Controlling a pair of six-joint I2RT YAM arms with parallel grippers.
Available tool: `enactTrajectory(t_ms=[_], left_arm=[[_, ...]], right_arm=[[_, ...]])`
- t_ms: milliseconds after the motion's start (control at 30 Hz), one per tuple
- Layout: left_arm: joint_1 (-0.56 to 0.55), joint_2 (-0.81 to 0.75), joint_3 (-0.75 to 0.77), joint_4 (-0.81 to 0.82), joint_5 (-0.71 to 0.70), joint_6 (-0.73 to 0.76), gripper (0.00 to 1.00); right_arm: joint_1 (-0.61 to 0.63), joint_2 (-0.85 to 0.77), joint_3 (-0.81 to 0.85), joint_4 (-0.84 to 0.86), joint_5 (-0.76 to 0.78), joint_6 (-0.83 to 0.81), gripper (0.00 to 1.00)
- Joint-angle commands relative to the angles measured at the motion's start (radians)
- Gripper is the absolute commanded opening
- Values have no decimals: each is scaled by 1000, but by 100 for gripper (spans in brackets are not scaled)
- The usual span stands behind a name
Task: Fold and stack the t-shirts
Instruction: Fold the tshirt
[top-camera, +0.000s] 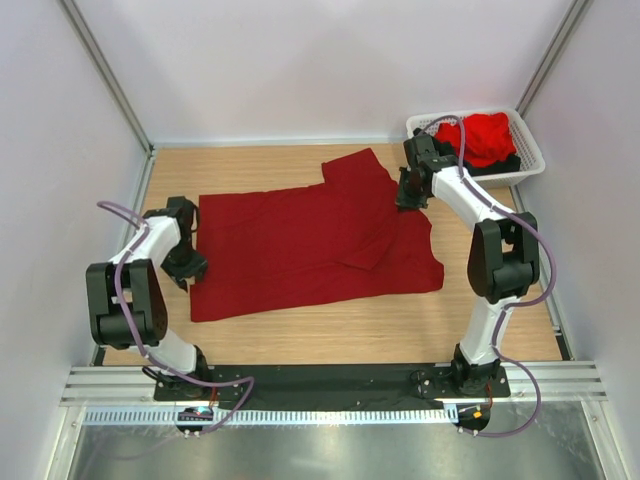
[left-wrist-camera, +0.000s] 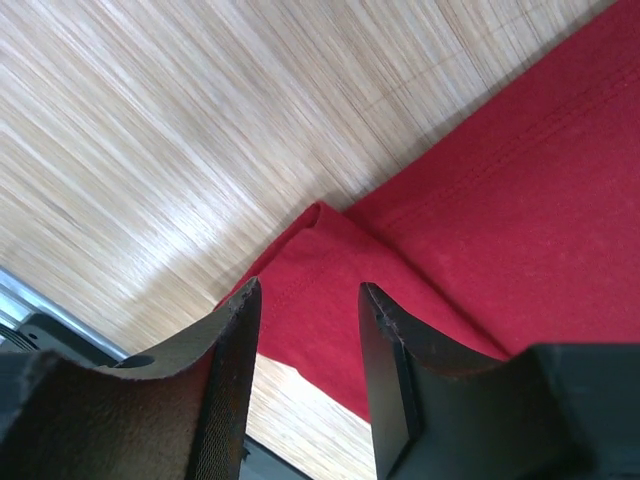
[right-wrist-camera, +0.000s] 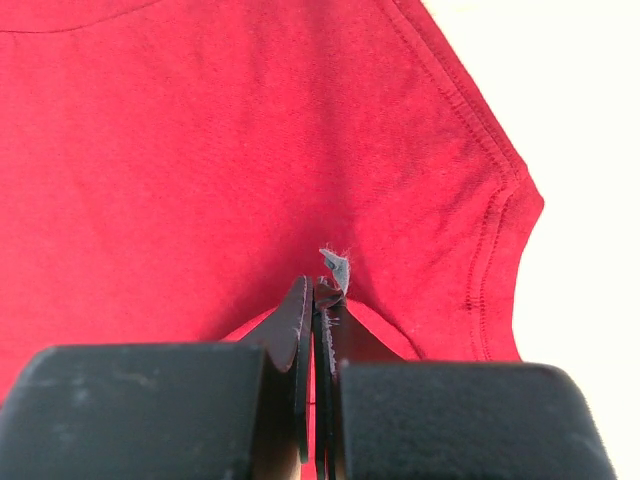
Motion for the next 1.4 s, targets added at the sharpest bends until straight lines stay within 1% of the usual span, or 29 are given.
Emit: enactTrajectory(t_ms=[0,267,400,467,567,600,700,767,900,933,1067,1133,1167,1200,1267,1367], left_arm=[[6,13,29,36,-33,34,45],[8,85,41,78,-52,65,44],[6,99,29,120,-50,74,42],[6,108,29,127,-48,84,39],[6,125,32,136,-44,94,31],[8,124,32,137,-41,95,26],[6,111,32,139,-36,94,19],[6,98,24,141,-33,95,18],[8,72,20,121,-32,94,1],[6,62,18,114,-30,94,0],[6,12,3,85,-21,89,0],[5,-27,-6,75,-24,91,0],[6,-40,-11,73,-32,91,0],[6,-62,-12,68,-35,92,0],[8,-74,-14,62,-33,95,0],[6,-85,-8,58,-33,100,0]], right_arm=[[1,-39,17,24,-9,6,1],[0,-45,-20,50,-13,6,1],[1,-53,-39,55,-19,5,1],[1,-53,-42,56,-18,6,1],[1,-54,-42,52,-18,6,1],[0,-54,-40,52,-21,5,1],[0,-59,-42,49,-19,3,1],[0,-60,-43,49,-18,3,1],[0,-69,-42,32,2,5,1],[1,-76,-40,24,7,8,1],[-8,-138,-48,-5,60,43,1],[-17,-190,-106,41,66,83,1],[-22,-256,-131,86,74,96,1],[-28,-281,-175,108,85,124,1],[-32,-329,-195,127,92,138,1],[-35,-336,-185,122,106,146,1]])
